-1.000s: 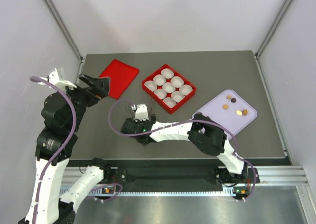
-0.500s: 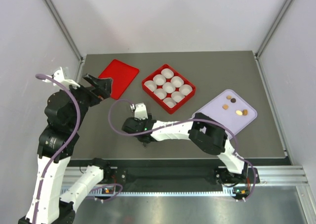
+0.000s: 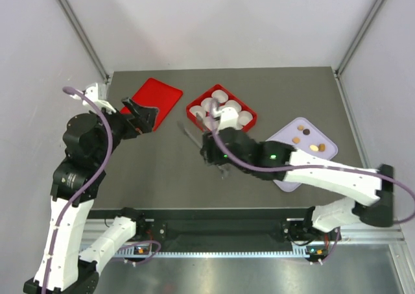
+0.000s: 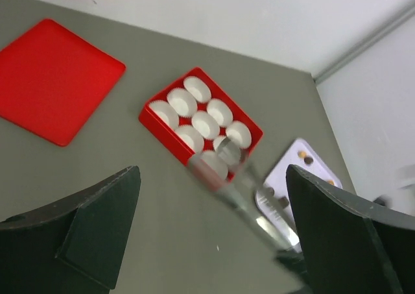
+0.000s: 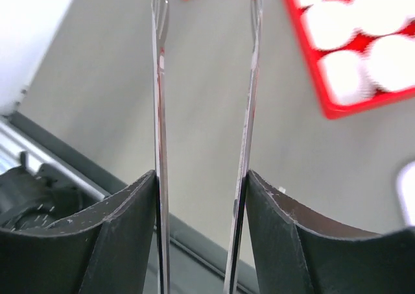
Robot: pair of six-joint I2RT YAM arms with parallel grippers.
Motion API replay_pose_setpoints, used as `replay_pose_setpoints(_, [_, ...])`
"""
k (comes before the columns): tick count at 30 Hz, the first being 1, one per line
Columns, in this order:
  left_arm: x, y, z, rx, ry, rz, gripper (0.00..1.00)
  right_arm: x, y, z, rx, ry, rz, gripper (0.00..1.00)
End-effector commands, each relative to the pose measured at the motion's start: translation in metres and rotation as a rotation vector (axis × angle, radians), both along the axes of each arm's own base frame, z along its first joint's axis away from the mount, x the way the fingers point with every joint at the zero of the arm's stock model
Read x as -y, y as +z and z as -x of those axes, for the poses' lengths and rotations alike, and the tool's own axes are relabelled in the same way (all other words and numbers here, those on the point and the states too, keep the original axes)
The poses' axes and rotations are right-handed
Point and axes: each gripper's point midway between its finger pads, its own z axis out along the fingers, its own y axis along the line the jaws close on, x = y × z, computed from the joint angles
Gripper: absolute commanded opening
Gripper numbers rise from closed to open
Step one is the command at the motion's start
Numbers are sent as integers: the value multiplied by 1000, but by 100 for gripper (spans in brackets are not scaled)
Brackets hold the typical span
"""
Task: Pack the chocolate
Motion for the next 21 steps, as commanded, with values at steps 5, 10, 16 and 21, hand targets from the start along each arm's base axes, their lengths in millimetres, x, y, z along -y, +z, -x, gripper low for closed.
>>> replay_pose_setpoints(5, [46, -87, -5, -222, -263, -22, 93, 124, 19, -5, -20, -110, 115, 54])
replay_pose_setpoints(10, [69, -152, -5, -320, -393, -3, 92, 193, -2, -16, -94, -205, 168, 52])
replay_pose_setpoints(16, [68, -212, 9, -433, -465, -84, 92, 225, -35, -15, -195, -263, 254, 47])
replay_pose_setpoints(21, [64, -218, 12, -422, -434, -95, 92, 239, -76, -9, -309, -302, 326, 39])
